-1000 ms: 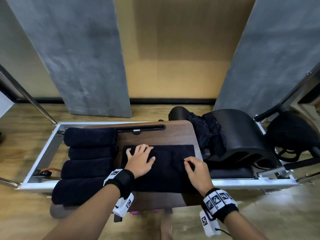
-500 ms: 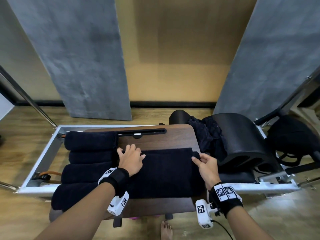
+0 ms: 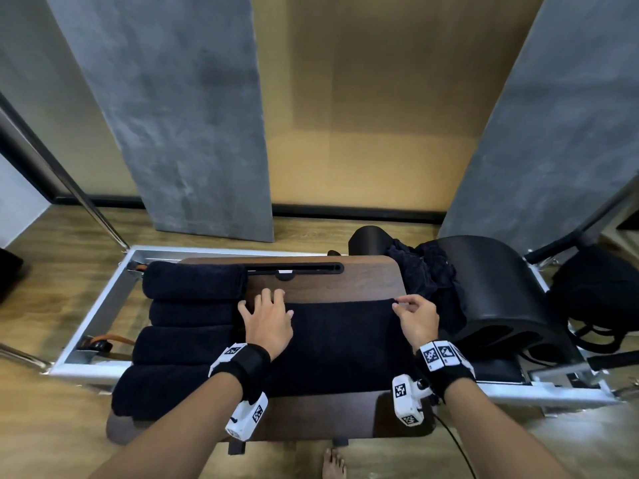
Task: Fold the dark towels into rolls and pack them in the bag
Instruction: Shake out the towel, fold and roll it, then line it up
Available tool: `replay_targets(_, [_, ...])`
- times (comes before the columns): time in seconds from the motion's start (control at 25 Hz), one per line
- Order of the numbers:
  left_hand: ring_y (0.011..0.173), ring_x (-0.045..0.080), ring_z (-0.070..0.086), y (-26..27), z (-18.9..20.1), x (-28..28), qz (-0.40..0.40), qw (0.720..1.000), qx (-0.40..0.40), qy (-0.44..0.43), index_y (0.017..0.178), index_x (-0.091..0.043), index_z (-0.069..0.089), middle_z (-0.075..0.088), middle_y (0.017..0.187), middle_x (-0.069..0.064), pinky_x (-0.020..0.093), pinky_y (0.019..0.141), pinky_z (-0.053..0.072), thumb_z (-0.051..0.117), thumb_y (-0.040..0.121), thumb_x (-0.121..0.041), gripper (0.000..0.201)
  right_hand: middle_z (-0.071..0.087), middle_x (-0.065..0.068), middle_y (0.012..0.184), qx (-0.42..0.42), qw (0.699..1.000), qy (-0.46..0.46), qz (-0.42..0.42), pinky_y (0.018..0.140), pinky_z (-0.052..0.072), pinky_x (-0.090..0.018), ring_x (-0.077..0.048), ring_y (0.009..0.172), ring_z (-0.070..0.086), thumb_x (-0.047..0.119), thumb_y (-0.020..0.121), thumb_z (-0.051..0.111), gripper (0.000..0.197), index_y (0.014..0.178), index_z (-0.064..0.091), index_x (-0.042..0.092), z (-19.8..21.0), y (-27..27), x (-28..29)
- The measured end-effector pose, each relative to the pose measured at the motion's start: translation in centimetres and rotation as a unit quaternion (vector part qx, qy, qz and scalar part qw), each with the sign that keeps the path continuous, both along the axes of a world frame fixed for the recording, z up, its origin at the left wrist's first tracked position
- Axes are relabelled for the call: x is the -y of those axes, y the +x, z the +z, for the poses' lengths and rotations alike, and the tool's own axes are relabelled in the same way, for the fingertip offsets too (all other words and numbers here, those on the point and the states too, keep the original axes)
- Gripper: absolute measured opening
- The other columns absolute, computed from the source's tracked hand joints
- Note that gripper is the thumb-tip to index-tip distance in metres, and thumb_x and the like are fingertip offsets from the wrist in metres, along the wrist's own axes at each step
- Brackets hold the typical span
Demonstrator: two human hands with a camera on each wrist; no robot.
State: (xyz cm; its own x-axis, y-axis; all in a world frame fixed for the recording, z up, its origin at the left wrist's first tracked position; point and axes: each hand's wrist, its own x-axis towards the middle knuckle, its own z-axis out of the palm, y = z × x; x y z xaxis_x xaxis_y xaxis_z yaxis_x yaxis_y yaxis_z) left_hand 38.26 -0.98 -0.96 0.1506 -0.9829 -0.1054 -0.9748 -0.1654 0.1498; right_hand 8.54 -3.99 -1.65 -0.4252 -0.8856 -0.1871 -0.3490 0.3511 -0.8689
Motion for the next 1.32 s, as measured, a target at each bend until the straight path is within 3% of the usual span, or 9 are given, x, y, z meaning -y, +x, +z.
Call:
replay_targets(0.08, [0.135,0.021,0.045,-0.6,0.0,-1.0,-0.008,0.998,-0.004,-0.054,0.144,-0.022,0.048,0.047,0.142,0.001,0.054,0.119,0.024,0.051,0.105,-0.037,0.042,0.072,-0.003,0.088,-0.052,0.996,-0.066,0.028,0.082,0.052,-0.032,-0.021,0.087,0.069,0.001,0.089,0.075,0.013,0.094,0.074,0.013,-0.1,0.1,-0.5])
replay_targets(0.24, [0.103,0.02,0.055,-3.2,-0.9,-3.9,-0.151,0.973,-0.073,-0.161,0.107,-0.025,0.063,0.055,0.107,-0.007,0.04,0.092,0.041,0.046,0.106,-0.037,0.02,0.075,0.009,0.087,-0.116,0.963,-0.088,0.226,0.085,0.053,-0.016,-0.005,0.087,0.07,-0.009,0.087,0.069,0.028,0.082,0.079,0.017,-0.2,0.4,-2.0])
replay_targets(0.32, [0.1,0.017,0.055,-4.6,-2.0,-5.4,-0.23,0.957,-0.11,-0.136,0.105,-0.026,0.061,0.054,0.103,-0.011,0.036,0.086,0.041,0.042,0.109,-0.043,0.026,0.074,0.008,0.09,-0.167,0.942,-0.075,0.282,0.09,0.055,-0.024,-0.008,0.089,0.069,-0.01,0.088,0.066,0.028,0.086,0.079,0.015,-0.4,0.1,-3.0])
replay_targets(0.52, [0.12,0.015,0.057,-5.3,-3.0,-7.0,-0.227,0.968,-0.044,-0.095,0.123,-0.028,0.062,0.057,0.124,-0.011,0.049,0.11,0.041,0.037,0.105,-0.055,0.04,0.072,0.0,0.084,-0.324,0.897,-0.097,0.285,0.084,0.056,-0.039,-0.024,0.089,0.065,-0.007,0.079,0.064,0.023,0.08,0.077,0.012,0.3,-0.9,-7.9])
replay_targets(0.68, [0.158,0.02,0.028,-5.9,-2.1,-7.8,-0.206,0.978,-0.005,-0.023,0.145,-0.022,0.055,0.046,0.159,-0.004,0.064,0.126,0.012,0.032,0.107,-0.048,0.051,0.064,0.012,0.09,-0.352,0.805,-0.137,0.458,0.078,0.052,-0.035,-0.016,0.092,0.057,0.012,0.074,0.061,0.023,0.088,0.073,0.025,-0.6,1.7,-15.3])
replay_targets(0.84, [0.163,0.016,-0.008,-6.0,-2.6,-11.1,-0.224,0.974,-0.024,0.02,0.168,-0.019,0.021,0.004,0.177,-0.004,0.061,0.128,-0.001,0.023,0.11,-0.053,0.067,0.059,0.016,0.122,-0.299,0.813,-0.127,0.483,0.094,0.043,-0.023,-0.006,0.112,0.051,0.024,0.09,0.061,0.04,0.129,0.065,0.031,-1.5,2.6,-18.3])
replay_targets(1.08, [0.16,0.012,-0.022,-3.3,-3.9,-17.6,-0.294,0.955,-0.041,0.012,0.169,-0.029,-0.002,-0.018,0.175,-0.011,0.058,0.128,-0.008,0.029,0.102,-0.076,0.087,0.044,0.003,0.155,-0.316,0.827,-0.097,0.454,0.123,0.029,-0.029,-0.015,0.148,0.035,0.035,0.09,0.076,0.061,0.145,0.054,0.021,-2.5,2.2,-20.8])
replay_targets(1.2, [0.162,0.012,-0.009,-1.8,-4.2,-18.9,-0.298,0.952,-0.075,-0.009,0.166,-0.027,0.025,0.002,0.177,-0.007,0.052,0.132,0.005,0.061,0.103,-0.036,0.073,0.045,0.0,0.154,-0.347,0.82,-0.104,0.444,0.121,0.036,-0.036,-0.02,0.146,0.04,0.021,0.09,0.076,0.054,0.14,0.056,0.017,-2.6,2.4,-21.2])
replay_targets(1.32, [0.16,0.014,0.022,-0.9,-4.0,-19.7,-0.292,0.94,-0.166,-0.066,0.13,-0.018,0.064,0.044,0.163,-0.002,0.047,0.128,0.025,0.069,0.097,-0.011,0.034,0.051,-0.002,0.147,-0.356,0.814,-0.108,0.446,0.115,0.043,-0.038,-0.022,0.139,0.046,0.015,0.089,0.076,0.048,0.135,0.061,0.017,-2.4,2.6,-21.4])
